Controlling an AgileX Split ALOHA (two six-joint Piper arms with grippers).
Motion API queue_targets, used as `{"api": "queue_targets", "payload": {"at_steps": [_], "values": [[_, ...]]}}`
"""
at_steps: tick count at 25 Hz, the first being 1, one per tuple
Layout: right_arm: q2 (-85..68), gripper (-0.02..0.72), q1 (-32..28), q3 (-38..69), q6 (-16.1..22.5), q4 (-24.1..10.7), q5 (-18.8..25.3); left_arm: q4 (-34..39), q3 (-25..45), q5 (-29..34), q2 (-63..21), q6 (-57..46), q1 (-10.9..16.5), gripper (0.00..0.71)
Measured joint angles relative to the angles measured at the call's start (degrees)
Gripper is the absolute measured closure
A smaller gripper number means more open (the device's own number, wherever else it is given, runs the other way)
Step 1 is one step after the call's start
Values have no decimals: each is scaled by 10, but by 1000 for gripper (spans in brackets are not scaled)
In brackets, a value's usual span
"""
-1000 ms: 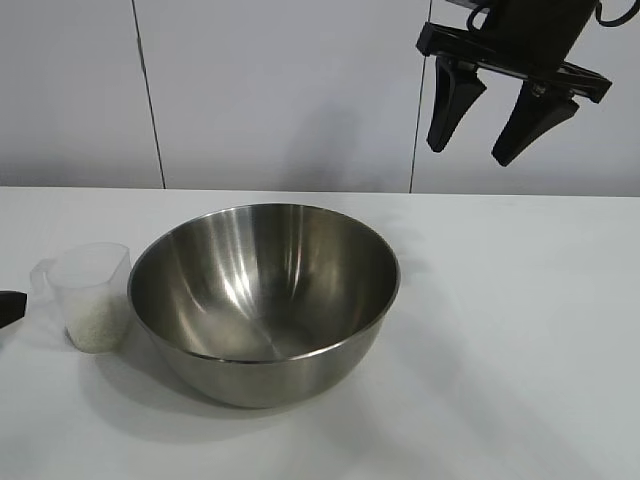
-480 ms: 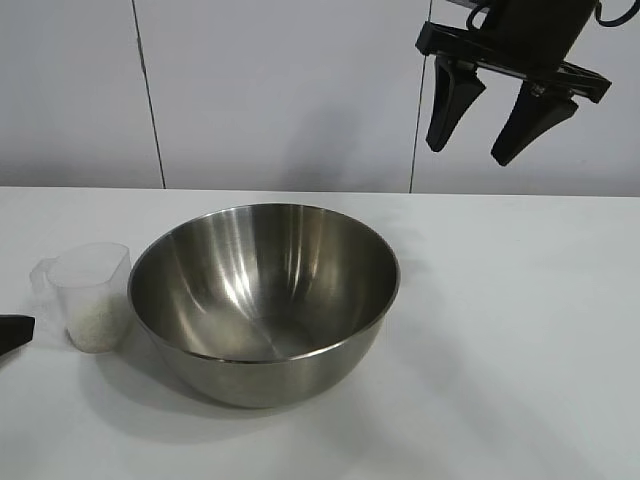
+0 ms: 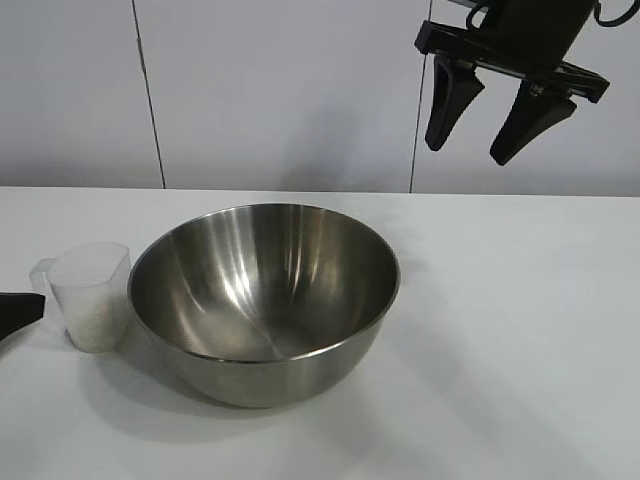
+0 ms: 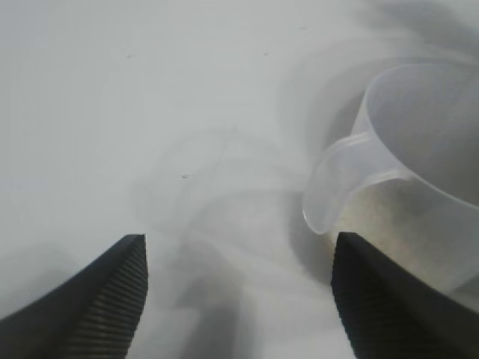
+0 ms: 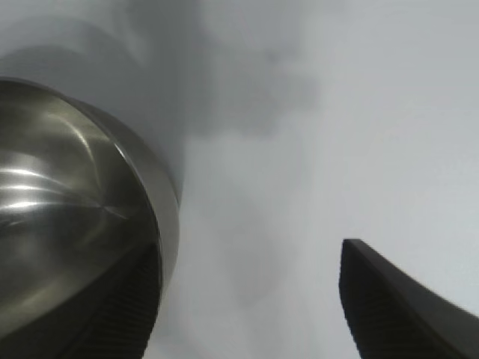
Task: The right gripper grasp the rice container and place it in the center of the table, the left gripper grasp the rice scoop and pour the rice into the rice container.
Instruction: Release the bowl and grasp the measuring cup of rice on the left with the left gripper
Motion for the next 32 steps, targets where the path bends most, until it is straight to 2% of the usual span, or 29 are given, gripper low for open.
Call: {"api": "queue_targets", "payload": {"at_steps": [14,17,25,32], "values": [[0,231,0,0,0,3,-8,9,-17,0,0,-111,0,203],[0,231,0,0,0,3,-8,10,-22,0,0,-95,-3,203],[0,231,0,0,0,3,-8,9,-37,0,22,-30,-43,204],[0,231,0,0,0,3,-8,-13,-40,0,32,-14,-45,258]]}}
